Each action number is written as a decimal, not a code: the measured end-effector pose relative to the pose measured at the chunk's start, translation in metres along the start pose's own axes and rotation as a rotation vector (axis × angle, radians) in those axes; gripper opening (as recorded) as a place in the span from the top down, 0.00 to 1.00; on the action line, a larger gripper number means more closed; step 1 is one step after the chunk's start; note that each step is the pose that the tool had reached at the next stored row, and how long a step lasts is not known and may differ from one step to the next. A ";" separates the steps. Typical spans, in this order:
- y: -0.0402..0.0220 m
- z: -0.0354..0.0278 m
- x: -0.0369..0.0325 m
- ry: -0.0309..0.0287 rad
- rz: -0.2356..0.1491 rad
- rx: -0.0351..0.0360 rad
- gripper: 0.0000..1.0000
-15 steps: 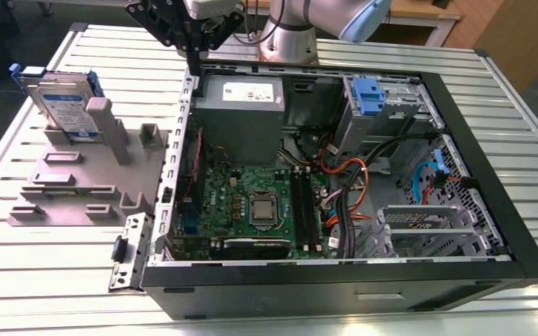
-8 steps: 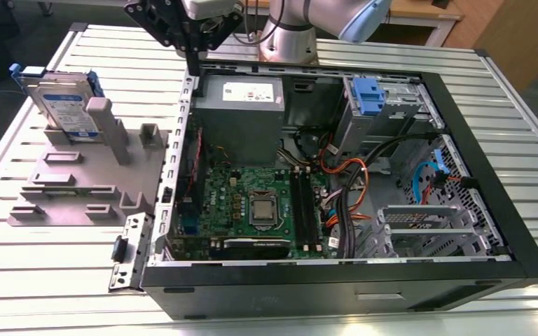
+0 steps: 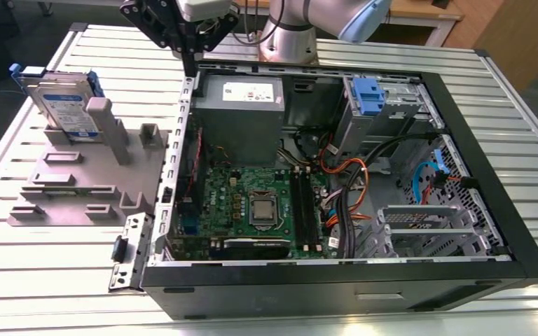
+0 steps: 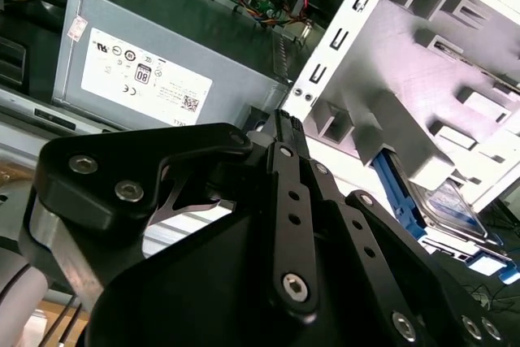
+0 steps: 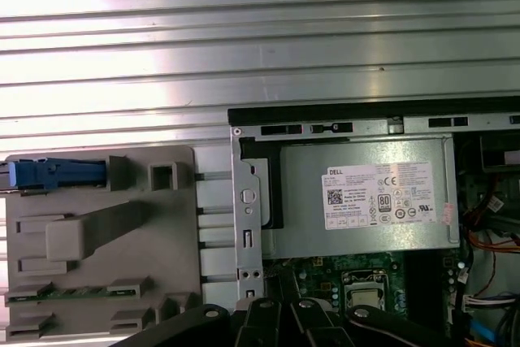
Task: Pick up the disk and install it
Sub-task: 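Reach for the disk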
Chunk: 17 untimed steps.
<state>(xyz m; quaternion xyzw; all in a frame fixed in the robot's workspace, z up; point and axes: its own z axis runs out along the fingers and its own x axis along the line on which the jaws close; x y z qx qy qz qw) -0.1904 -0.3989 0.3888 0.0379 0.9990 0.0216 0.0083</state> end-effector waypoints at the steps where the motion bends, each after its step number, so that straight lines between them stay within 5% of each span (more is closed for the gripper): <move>1: 0.0000 0.0000 0.0002 0.0001 0.000 0.0000 0.89; 17: -0.0003 0.0005 0.0046 0.0004 0.000 0.0001 0.89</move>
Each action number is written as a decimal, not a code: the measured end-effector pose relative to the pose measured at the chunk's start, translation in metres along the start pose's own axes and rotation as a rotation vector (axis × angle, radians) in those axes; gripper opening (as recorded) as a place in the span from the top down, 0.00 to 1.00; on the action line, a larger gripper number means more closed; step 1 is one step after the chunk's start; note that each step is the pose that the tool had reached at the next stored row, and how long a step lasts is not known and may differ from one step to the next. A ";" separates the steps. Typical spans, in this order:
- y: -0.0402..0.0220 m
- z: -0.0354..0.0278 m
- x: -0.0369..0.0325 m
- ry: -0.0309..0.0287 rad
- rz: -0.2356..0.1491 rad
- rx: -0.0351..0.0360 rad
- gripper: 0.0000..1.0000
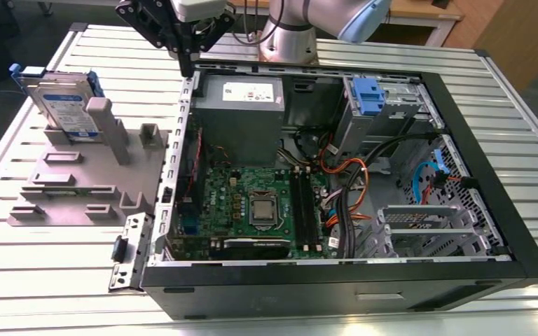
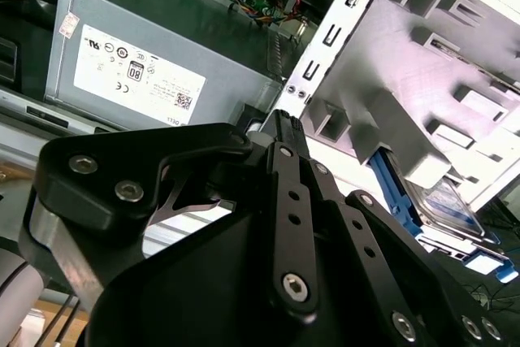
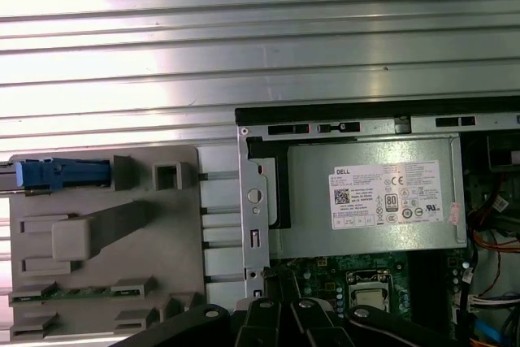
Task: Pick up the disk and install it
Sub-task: 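Reach for the disk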
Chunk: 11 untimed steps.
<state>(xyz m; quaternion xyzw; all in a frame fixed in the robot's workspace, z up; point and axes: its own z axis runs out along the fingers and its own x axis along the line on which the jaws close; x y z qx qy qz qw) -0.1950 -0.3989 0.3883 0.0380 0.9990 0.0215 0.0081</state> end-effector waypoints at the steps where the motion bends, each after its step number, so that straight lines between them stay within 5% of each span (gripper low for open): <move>1: 0.0000 0.0000 0.0002 -0.0001 0.000 0.0000 0.89; 11: -0.0002 0.0000 0.0030 -0.0001 0.000 0.0000 0.89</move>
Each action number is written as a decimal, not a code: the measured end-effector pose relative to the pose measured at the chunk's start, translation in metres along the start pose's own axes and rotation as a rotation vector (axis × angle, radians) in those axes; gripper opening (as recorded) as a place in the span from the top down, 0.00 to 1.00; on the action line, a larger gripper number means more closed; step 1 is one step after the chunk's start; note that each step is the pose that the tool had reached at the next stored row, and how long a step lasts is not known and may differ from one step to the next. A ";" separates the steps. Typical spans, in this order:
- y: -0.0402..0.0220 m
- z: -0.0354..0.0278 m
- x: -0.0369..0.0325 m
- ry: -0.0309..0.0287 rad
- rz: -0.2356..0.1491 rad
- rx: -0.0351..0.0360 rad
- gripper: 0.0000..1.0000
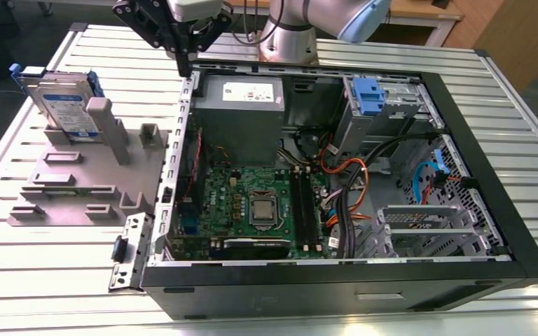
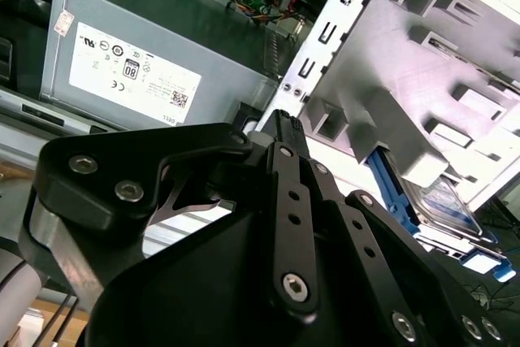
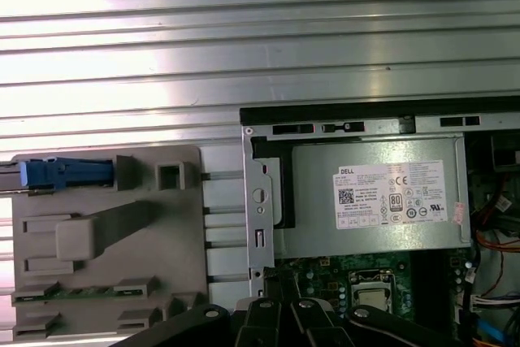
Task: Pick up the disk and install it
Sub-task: 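Reach for the disk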
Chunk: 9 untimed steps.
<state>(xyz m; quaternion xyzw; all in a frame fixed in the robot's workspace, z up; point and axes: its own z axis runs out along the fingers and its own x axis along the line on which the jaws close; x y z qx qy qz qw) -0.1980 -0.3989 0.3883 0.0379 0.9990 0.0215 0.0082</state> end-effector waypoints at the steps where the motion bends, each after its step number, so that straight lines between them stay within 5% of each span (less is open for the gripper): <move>1: 0.0000 0.0000 0.0003 0.0000 0.000 0.0000 0.89; 9: -0.0002 -0.0001 0.0021 0.0001 0.000 0.0000 0.89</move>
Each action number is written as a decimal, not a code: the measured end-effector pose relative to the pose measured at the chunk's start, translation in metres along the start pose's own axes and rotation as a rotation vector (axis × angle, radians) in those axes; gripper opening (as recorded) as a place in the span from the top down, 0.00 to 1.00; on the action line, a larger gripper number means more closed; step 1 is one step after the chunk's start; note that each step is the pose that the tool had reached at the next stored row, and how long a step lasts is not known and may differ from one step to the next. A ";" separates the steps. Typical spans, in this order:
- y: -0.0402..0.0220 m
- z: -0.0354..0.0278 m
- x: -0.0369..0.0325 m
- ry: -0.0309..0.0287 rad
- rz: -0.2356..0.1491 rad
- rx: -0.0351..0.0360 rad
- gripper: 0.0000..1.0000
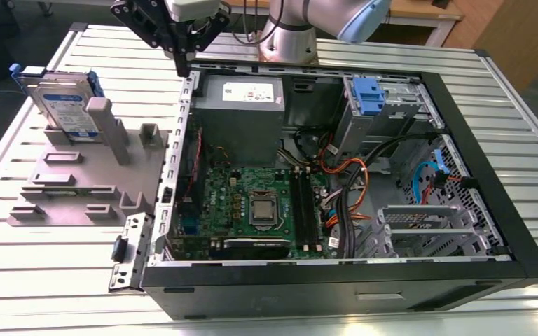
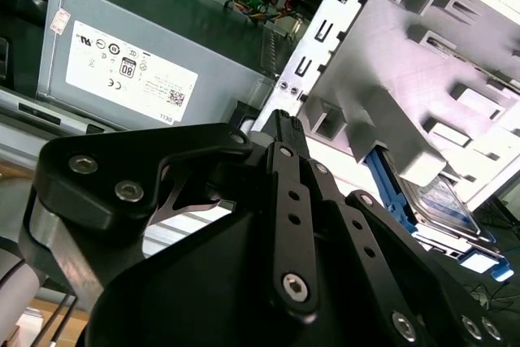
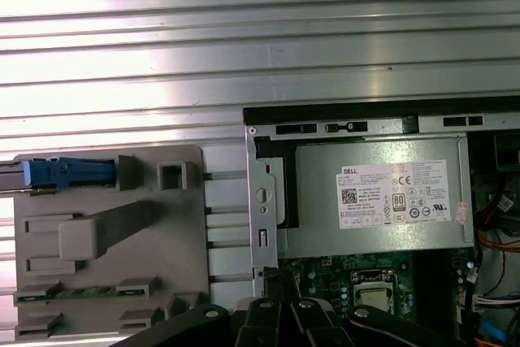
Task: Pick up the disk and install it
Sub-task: 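Reach for the disk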
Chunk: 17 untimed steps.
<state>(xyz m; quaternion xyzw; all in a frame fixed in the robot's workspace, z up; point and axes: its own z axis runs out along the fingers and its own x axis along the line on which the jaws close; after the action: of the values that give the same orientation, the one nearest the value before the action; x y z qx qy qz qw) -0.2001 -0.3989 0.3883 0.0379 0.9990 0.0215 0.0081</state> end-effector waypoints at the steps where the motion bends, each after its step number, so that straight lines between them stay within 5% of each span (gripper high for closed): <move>1: 0.0000 0.0000 0.0003 0.0000 0.000 -0.0001 0.89; 17: -0.0003 0.0000 0.0041 -0.0001 0.000 -0.0001 0.89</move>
<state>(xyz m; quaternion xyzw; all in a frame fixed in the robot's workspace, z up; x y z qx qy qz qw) -0.2042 -0.3989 0.3882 0.0380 0.9990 0.0216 0.0082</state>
